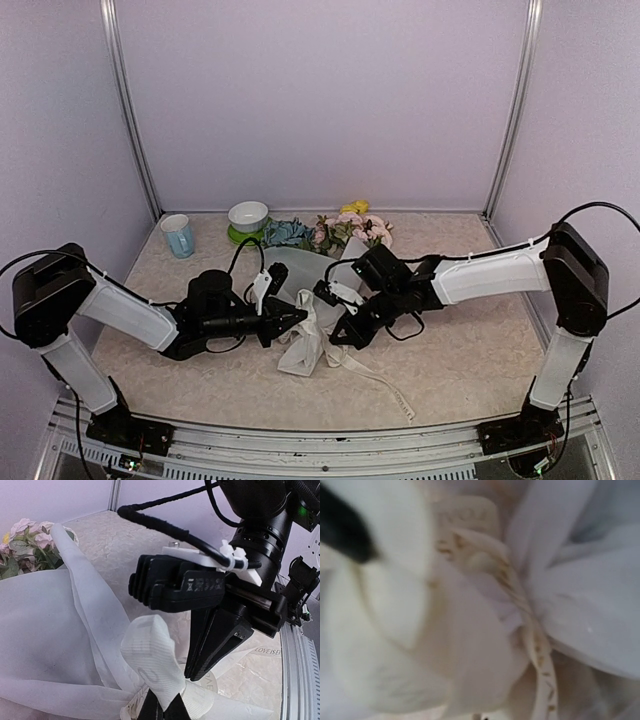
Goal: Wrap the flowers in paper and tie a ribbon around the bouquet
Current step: Cross the half-tied ribbon over the folded bouquet.
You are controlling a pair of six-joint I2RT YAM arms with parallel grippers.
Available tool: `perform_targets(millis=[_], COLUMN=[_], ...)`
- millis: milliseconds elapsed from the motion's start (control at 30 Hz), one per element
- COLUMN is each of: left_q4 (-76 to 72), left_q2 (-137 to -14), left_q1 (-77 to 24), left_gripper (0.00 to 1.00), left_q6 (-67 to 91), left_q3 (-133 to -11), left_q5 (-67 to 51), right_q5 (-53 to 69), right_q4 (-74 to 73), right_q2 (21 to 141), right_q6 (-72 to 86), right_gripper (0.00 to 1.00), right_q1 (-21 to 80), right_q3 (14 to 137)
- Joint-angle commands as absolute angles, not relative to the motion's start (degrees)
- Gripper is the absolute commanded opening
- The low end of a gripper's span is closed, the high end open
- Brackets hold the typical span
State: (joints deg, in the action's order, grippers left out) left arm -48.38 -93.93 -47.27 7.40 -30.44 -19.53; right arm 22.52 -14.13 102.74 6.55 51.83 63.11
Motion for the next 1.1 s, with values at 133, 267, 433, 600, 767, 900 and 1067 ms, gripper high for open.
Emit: perform_targets(millis=[133, 267, 433, 600, 767, 900, 1067], left_q4=[-48.62, -48.54, -48.08, -47.75, -47.25, -46.79, -46.59], left_q2=[-93.76, -93.7, -93.21, -93.08, -92.8, -92.6, -92.06], left_q1=[-47.04, -47.05, -47.11, -47.11, -47.02, -47.02, -47.02], left_gripper=[0.0, 0.0, 0.0, 0.0, 0.0, 0.0, 0.0], left_q6=[7.18, 7.17, 6.95, 6.8, 6.59, 6.43, 6.37], left_q3=[-30.36, -30.51, -30.45, -30.72, -30.76, -30.63, -30.24], left_q5=[-20.46, -20.74, -20.52, -20.52, -20.32, -19.89, -19.63], right_q5=[18.4, 15.88, 14.58, 16.72, 23.35, 26.21, 25.54], right_q4=[-13.69, -14.59, -13.88, -9.82, -5.28, -3.02, -1.58], right_q2=[106.52, 108.05, 108.73, 107.84, 106.97, 106.92, 106.88], right_q6=[7.7, 6.57, 5.27, 3.96, 1.37, -0.17, -0.79], right_gripper=[0.0, 0.01, 0.07, 0.19, 0.31, 0.37, 0.42], right_q1=[52.33, 52.78, 54.26, 54.91, 54.94, 54.85, 54.87], right_q3=[63.84, 65.67, 66.86, 64.62, 62.66, 61.68, 61.28])
